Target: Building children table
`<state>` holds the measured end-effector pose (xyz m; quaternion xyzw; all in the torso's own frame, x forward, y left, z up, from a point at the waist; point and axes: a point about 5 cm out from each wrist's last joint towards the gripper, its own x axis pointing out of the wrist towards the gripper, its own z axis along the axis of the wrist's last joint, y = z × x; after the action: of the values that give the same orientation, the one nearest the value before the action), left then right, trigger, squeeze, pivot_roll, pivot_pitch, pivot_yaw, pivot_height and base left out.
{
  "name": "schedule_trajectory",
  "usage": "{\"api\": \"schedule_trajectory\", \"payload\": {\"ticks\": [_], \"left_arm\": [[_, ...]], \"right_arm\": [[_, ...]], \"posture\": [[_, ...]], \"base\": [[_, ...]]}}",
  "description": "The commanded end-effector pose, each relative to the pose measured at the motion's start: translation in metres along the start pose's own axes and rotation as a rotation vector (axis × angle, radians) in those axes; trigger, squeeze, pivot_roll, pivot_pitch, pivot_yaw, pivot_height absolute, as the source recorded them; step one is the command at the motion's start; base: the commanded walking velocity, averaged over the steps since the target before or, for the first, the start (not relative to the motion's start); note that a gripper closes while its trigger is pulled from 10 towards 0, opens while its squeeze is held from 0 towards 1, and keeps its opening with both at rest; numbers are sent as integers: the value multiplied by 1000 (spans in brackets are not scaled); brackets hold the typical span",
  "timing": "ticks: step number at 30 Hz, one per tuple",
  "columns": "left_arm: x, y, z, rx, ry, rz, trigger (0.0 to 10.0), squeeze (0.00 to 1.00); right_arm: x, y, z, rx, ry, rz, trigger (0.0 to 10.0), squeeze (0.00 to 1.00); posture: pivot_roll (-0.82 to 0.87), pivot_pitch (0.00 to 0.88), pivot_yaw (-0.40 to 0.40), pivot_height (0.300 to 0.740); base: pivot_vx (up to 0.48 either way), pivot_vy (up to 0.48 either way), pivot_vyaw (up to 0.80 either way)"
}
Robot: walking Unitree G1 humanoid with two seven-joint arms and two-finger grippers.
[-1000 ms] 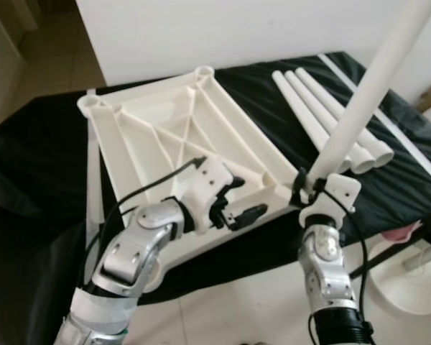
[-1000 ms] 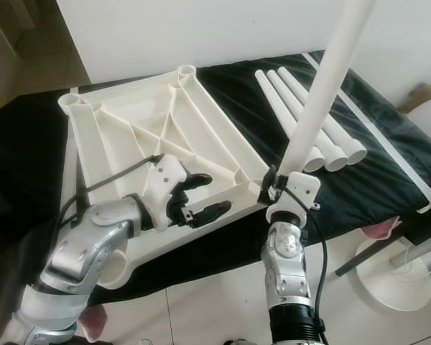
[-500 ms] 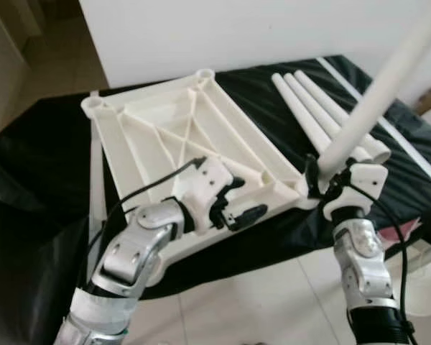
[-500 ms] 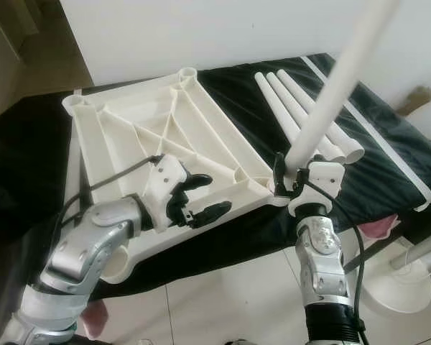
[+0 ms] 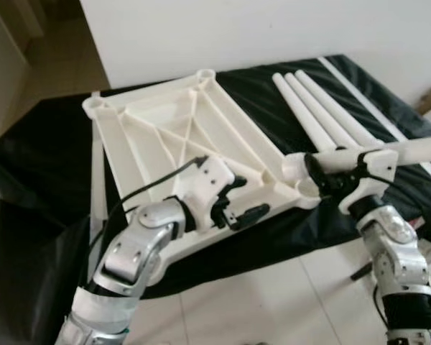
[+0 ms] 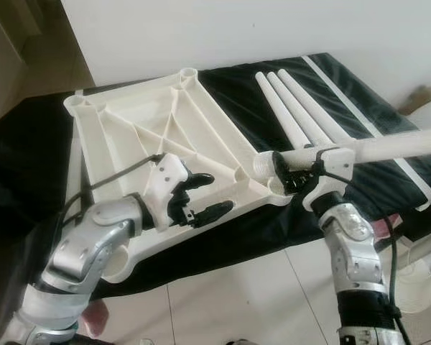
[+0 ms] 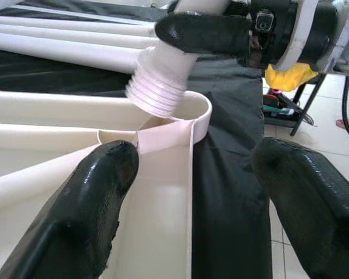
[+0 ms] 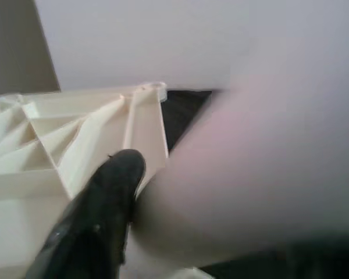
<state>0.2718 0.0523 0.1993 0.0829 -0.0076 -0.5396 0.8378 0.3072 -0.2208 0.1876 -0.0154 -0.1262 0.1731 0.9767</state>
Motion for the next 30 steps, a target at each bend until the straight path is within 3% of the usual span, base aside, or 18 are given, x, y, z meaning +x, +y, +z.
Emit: {"api": "schedule_trajectory", "payload": {"ticks": [1,6,15,16,17,18,23,30], "left_arm": [[0,3,2,-4,-6,33,10000,0],[0,3,4,-7,-15,44,10000,0],[0,3,5,-4,-16,48,10000,0],[0,3,5,-2,-16,48,10000,0],[0,3,5,-2,-16,48,10000,0],[0,3,6,-2,-17,47,10000,0],[-1,2,7,-2,-18,43,10000,0],[0,1,6,-4,-12,26,10000,0]], "right_arm": [[0,-2,-1,13,15,31,0,0],[4,0,1,53,9,68,0,0],[5,-4,1,23,13,102,0,0],[3,-4,-1,4,34,110,2980,0],[3,-4,-1,4,34,110,2980,0],[1,-3,-3,-20,53,116,10000,0],[-7,3,-6,-123,114,191,10000,0],[-13,4,-4,-167,138,246,10000,0]], "posture": [[-29,76,29,740],[-21,74,24,740],[-16,71,22,740],[-16,71,21,740],[-16,71,21,740],[-15,71,21,740],[-19,71,23,740],[-27,73,28,740]], "base": [[0,0,0],[0,0,0],[0,0,0],[0,0,0],[0,0,0],[0,0,0],[0,0,0],[0,0,0]]}}
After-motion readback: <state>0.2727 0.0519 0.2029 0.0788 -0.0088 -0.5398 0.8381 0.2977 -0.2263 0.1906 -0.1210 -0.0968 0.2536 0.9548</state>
